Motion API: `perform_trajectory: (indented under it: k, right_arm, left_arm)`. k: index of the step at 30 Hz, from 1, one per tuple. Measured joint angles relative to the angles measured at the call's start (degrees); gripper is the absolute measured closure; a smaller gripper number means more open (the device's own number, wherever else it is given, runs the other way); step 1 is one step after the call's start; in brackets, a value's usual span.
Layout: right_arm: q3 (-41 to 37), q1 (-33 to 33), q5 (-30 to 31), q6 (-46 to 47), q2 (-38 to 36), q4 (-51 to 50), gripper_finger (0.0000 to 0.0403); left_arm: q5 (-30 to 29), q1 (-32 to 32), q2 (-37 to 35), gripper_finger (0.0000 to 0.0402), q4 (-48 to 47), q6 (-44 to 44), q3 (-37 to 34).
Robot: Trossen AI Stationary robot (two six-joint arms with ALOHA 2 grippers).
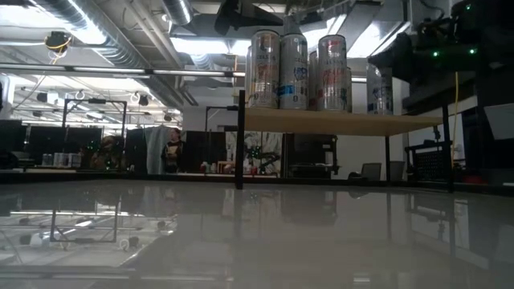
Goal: Place canned beverage on shelf
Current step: Put the blue soda can on the shelf
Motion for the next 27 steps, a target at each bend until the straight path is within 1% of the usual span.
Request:
perform_trajectory:
  k: [12,14,17,23,27]
  right_arm:
    - [7.45,0.0,-0.02,0.07,0.0,-0.09,0.0086]
    - [8.99,0.0,-1.18,0.17,-0.02,-0.09,0.0086]
    - [11.36,0.0,-7.3,2.81,-0.3,-0.15,0.0086]
    - [15.29,0.02,-26.45,11.71,-2.65,-0.08,0.0086]
    - [15.75,0.02,-36.67,16.47,-4.73,-0.2,0.0086]
  left_arm:
    - [0.0,0.0,0.0,0.0046,0.0,-0.02,0.0]
    - [-0.01,0.0,0.0,0.0046,0.0,-0.02,0.0]
    - [-0.01,0.0,0.0,0.0046,0.0,-0.02,0.0]
    - [0.01,0.0,0.0,0.0046,0.01,-0.02,0.0]
    - [0.01,0.0,0.0,0.0046,0.0,-0.03,0.0]
